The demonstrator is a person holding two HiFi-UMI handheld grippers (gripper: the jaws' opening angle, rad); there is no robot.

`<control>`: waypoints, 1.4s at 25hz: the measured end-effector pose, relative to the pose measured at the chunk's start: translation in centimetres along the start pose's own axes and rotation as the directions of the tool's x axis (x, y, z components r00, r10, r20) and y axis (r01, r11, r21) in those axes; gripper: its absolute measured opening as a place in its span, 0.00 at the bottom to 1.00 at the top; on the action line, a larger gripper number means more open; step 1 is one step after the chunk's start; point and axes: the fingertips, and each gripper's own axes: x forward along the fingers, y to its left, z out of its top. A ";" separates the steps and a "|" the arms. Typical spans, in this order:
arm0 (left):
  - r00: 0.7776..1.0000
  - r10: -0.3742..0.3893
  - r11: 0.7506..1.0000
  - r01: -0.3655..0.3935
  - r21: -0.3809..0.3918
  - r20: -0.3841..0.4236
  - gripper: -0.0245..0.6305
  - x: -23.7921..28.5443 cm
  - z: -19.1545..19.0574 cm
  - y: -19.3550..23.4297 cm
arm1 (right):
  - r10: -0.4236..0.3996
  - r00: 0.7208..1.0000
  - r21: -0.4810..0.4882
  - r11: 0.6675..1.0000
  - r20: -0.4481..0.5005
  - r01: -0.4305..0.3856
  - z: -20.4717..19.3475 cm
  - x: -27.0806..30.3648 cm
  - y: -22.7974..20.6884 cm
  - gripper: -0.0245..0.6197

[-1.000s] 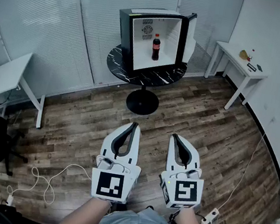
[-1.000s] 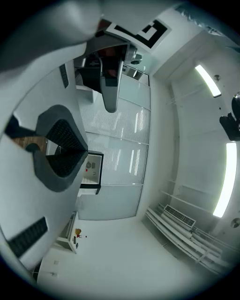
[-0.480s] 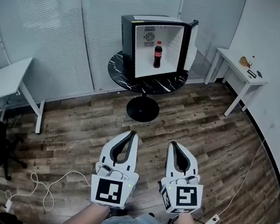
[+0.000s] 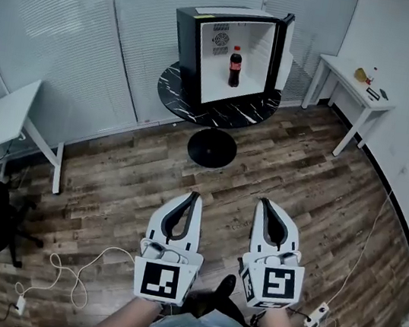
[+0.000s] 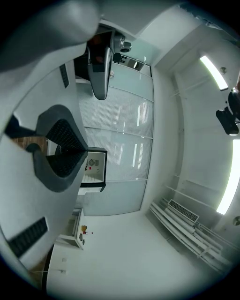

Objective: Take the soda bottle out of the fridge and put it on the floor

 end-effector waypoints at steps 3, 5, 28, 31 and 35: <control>1.000 -0.004 1.000 0.004 0.001 -0.008 0.06 1.7 -0.9 0.6 | -0.001 1.000 0.006 1.000 -0.004 0.001 -0.6 1.7 -0.7 0.06; 1.000 -0.004 1.000 0.004 0.000 -0.014 0.06 3.2 -1.6 0.9 | -0.001 1.000 0.011 1.000 -0.005 0.001 -1.2 3.1 -1.5 0.06; 0.998 0.061 0.996 -0.059 0.072 -0.018 0.06 30.5 -4.3 3.6 | 0.080 0.996 0.057 0.995 0.035 -0.081 -2.6 27.4 -17.2 0.06; 0.997 0.076 0.995 -0.075 0.071 -0.021 0.06 32.4 -4.7 4.6 | 0.093 0.995 0.055 0.994 0.029 -0.094 -2.9 29.6 -17.9 0.06; 0.995 0.092 0.994 -0.090 0.058 -0.041 0.06 34.5 -6.3 6.0 | 0.099 0.995 0.063 0.993 0.015 -0.100 -4.1 32.3 -18.5 0.06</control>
